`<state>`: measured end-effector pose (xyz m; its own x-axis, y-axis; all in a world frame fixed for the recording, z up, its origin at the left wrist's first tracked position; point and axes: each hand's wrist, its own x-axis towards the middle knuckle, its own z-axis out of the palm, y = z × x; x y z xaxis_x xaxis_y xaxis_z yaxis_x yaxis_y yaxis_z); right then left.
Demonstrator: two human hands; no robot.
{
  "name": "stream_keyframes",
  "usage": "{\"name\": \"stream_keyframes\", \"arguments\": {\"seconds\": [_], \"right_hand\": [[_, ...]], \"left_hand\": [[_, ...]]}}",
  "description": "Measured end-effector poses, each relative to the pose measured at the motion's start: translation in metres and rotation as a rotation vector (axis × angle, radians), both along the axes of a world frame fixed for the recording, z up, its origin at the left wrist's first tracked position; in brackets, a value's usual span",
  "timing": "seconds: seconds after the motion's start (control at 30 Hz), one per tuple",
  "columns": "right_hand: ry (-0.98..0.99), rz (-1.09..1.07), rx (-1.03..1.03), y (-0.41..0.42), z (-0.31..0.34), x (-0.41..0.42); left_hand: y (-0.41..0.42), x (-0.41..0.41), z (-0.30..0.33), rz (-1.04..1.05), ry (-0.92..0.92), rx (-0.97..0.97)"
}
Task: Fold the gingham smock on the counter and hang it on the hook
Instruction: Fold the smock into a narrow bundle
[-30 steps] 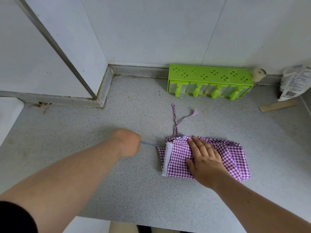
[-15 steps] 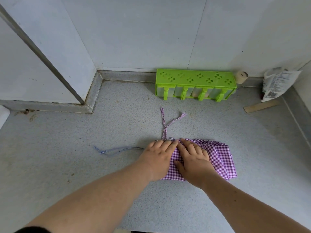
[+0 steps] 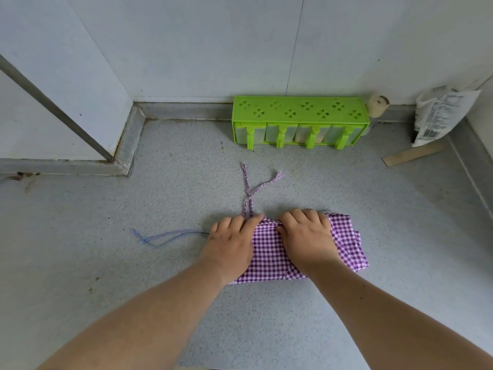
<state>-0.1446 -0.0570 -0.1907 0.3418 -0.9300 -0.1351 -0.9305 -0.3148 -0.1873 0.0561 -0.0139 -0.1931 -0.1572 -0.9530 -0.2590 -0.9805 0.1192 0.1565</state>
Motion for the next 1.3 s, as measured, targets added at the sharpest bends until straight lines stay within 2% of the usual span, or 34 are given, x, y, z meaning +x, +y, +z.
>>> {"name": "stream_keyframes", "arguments": {"seconds": [0.23, 0.43, 0.73, 1.03, 1.13, 1.3], "right_hand": [[0.073, 0.189, 0.007, -0.016, 0.017, 0.012], [0.052, 0.378, 0.147, -0.053, 0.035, 0.046], [0.183, 0.528, 0.007, -0.070, 0.041, 0.040], [0.227, 0.418, 0.089, -0.088, 0.057, 0.021], [0.281, 0.302, 0.078, -0.099, 0.064, 0.016], [0.286, 0.215, 0.134, -0.074, 0.078, 0.030]], "left_hand": [[0.000, 0.002, -0.011, 0.059, 0.079, -0.083], [0.004, 0.005, -0.028, 0.115, 0.148, -0.242], [0.002, 0.008, -0.029, 0.131, 0.252, -0.225], [0.002, 0.010, -0.027, 0.094, 0.282, -0.266], [0.001, 0.010, -0.026, 0.118, 0.286, -0.253], [0.000, 0.009, -0.026, 0.140, 0.286, -0.243]]}}
